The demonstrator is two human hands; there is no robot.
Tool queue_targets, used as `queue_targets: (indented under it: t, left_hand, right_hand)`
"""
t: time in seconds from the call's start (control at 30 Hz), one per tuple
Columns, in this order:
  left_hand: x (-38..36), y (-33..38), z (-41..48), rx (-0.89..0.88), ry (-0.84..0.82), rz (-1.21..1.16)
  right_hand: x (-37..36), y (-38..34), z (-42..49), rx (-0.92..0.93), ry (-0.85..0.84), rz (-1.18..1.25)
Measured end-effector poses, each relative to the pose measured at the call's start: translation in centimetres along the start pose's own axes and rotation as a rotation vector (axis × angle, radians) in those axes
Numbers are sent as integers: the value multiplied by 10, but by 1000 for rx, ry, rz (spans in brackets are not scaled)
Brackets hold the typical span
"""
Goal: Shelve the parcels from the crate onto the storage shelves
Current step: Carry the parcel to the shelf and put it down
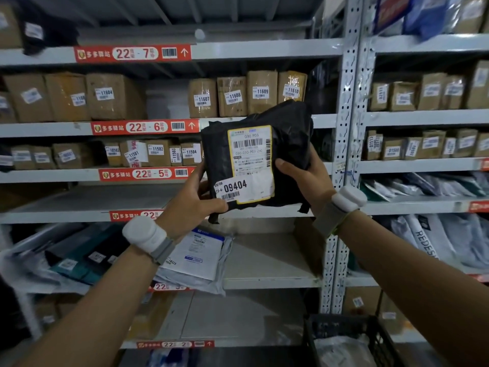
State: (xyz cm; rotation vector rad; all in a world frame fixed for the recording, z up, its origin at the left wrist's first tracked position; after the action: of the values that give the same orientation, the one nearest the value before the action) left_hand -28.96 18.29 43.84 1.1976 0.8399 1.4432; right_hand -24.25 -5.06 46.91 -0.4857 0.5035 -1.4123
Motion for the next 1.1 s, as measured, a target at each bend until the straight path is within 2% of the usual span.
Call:
queue_targets:
  t: [0.3,0.53,0.83,0.97,1.1]
  left_hand:
    - [4,-4,-1,-22,-4,28]
    - [12,-17,-1,-1,17,3]
    - [36,-56,-9,76,117,-61]
    - [40,-95,-11,184,114,-127]
    - [43,-141,-5,310,142,-179]
  right_hand:
    - [-3,0,-1,34,-10,-22]
    - [-9,13,0,-18,-18,-17]
    - [-26,62,-21,-328,83,237]
    - [-38,93,-38,-386,171,227]
    - [-47,134,-63,-496,178,207]
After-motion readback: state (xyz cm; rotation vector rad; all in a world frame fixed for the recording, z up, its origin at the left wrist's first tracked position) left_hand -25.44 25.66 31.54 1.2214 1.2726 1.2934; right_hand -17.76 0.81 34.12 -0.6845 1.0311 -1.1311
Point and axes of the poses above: each hand's wrist, its own z-axis towards the middle knuckle, its own x-axis out of the back of the hand, y = z × x, the point moved 5 cm from there along z, towards the middle knuckle, and after that the axes turned 14 degrees about x, right-handed, at the moved point
